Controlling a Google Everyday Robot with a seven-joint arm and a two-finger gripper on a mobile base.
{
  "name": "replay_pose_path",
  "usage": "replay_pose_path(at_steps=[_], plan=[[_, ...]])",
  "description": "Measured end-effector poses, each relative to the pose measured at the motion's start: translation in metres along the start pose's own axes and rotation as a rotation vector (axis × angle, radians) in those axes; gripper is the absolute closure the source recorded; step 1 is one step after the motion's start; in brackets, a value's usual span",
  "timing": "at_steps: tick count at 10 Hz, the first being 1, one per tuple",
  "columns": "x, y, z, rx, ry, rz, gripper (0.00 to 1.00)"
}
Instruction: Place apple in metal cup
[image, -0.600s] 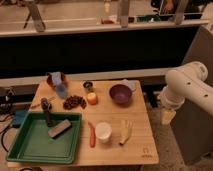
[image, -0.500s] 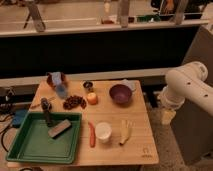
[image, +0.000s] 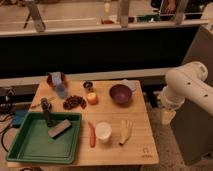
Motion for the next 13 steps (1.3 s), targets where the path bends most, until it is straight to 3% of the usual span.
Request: replay_pose_path(at_steps=[9, 13], plan=[[-0.003, -0.002, -0.001, 0.004, 0.004, -0.011, 0.2], [-0.052, -0.016, -0.005, 0.025, 0.009, -0.1, 0.2]])
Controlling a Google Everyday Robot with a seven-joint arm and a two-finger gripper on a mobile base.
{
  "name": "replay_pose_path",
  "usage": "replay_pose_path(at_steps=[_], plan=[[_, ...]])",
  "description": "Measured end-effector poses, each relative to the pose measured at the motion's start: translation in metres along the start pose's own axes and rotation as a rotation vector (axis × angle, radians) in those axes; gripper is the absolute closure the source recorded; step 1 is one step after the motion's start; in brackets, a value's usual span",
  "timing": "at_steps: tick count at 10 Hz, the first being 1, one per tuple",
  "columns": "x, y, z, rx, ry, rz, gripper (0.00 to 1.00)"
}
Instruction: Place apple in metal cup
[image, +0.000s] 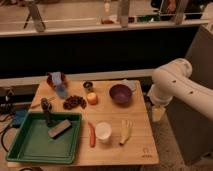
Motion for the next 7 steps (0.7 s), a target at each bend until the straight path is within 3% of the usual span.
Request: replay_pose_path(at_steps=[3, 7], plan=[[-0.009, -0.009, -0.003, 0.013, 0.003, -0.054, 0.2], [-0.049, -0.023, -0.007, 0.028, 0.002, -0.134, 0.2]])
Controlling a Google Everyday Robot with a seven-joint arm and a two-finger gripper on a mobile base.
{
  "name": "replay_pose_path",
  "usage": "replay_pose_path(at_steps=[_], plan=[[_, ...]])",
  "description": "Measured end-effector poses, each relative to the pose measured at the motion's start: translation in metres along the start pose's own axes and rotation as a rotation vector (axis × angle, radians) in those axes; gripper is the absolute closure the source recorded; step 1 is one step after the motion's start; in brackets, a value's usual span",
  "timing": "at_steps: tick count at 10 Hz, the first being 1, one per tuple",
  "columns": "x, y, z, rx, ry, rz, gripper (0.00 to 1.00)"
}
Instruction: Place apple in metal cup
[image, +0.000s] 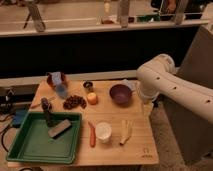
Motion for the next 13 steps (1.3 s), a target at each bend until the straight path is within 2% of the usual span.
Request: replay_pose_path(at_steps=[2, 5, 8, 12, 13], plan=[[-0.002, -0.004, -0.001, 0.002, 0.002, -0.034, 0.2], [-0.036, -0.022, -0.002, 0.011, -0.002, -0.096, 0.2], [-0.043, -0.029, -0.002, 0.01, 0.006, -0.134, 0.2], [-0.08, -0.049, -0.002, 0.024, 0.002, -0.193, 0.2], [-0.081, -0.05, -0.001, 0.022, 0.005, -0.198, 0.2]])
